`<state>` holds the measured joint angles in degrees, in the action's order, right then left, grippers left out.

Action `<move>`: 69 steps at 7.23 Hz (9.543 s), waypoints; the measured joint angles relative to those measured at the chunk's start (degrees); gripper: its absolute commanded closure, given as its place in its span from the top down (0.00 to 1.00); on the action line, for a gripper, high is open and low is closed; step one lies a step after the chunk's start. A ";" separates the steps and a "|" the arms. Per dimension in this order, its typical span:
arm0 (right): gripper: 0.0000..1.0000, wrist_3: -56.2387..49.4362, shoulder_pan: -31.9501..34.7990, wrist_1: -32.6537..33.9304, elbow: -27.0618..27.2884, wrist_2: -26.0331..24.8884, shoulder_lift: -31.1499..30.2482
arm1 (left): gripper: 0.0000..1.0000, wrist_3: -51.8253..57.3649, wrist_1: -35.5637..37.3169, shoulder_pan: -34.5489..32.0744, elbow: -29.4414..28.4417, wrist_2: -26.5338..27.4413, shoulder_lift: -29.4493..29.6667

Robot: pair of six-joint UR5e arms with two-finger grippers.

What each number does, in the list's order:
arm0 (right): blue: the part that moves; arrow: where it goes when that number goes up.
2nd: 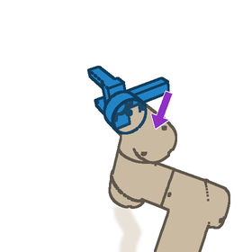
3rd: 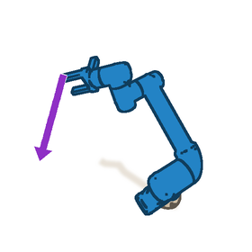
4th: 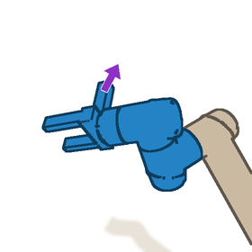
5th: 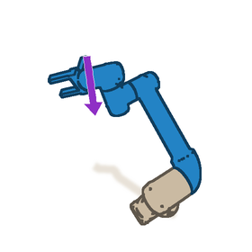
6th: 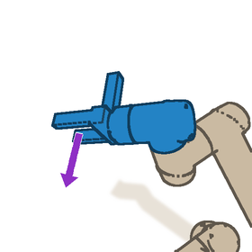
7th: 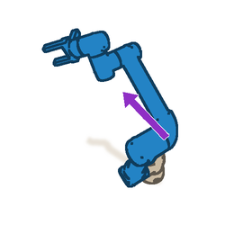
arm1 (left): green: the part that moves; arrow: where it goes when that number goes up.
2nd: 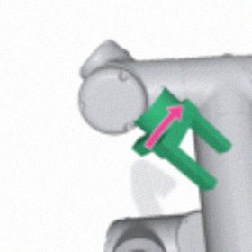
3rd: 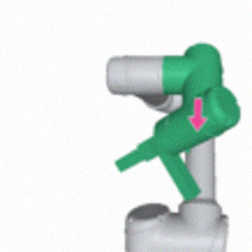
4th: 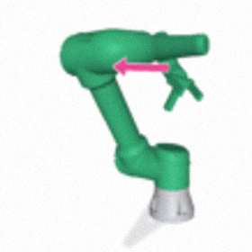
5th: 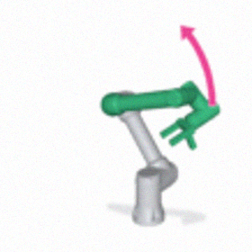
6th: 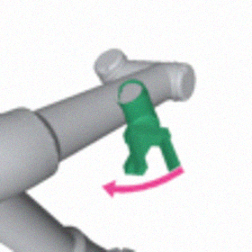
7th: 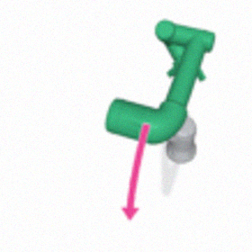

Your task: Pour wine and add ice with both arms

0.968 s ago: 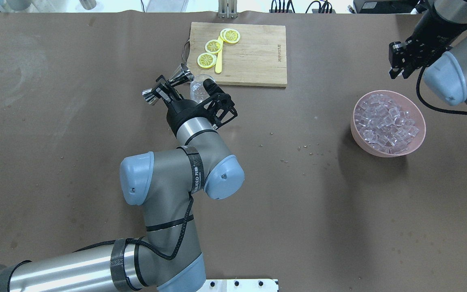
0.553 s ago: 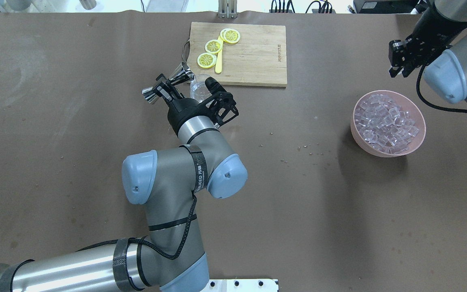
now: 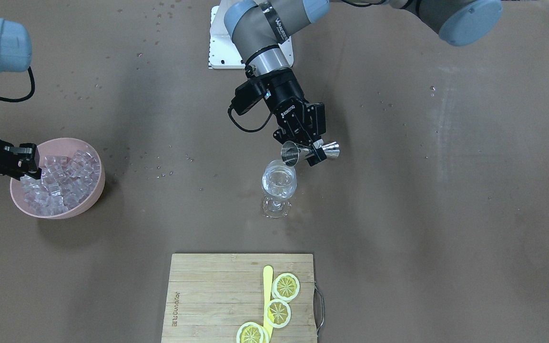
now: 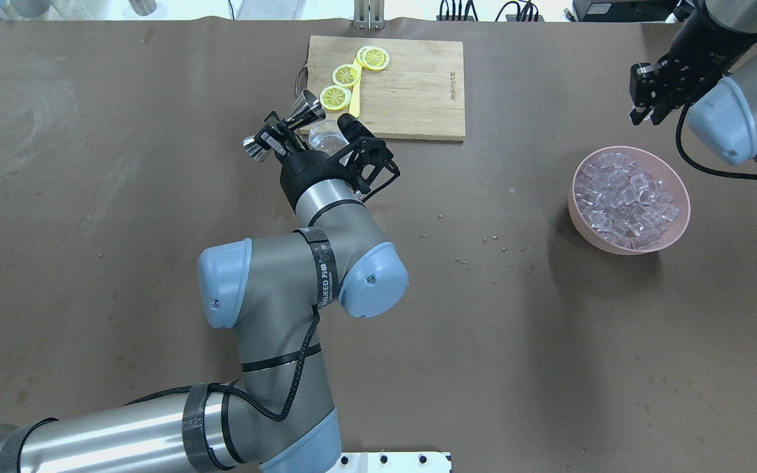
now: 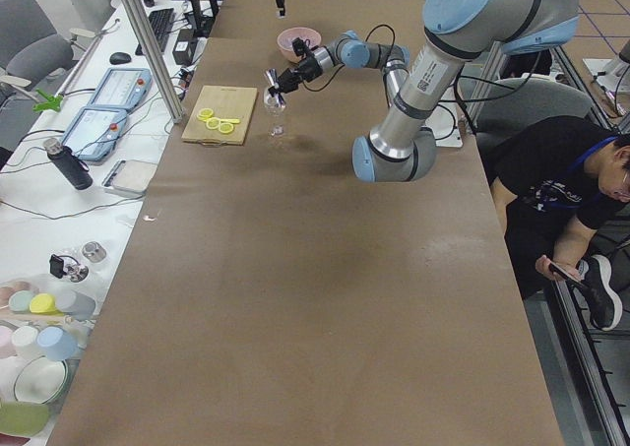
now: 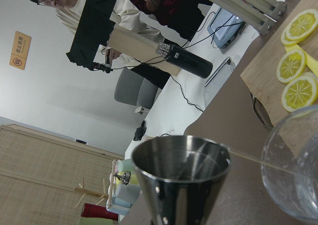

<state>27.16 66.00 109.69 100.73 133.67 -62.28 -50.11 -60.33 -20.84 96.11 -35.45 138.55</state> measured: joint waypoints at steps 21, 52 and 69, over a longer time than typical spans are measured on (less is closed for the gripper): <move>0.00 48.48 -24.51 -19.60 -32.03 -13.00 39.92 | 0.08 -6.29 -124.08 -27.01 -29.84 -29.44 -51.57; 1.00 -3.86 9.28 -19.06 -14.78 -4.09 -2.83 | 0.98 -5.06 -113.43 -35.36 -17.12 -49.41 -54.48; 1.00 -27.88 22.86 -19.25 -25.85 -0.24 -8.21 | 0.98 57.96 -26.54 -64.98 -0.76 -100.39 -48.02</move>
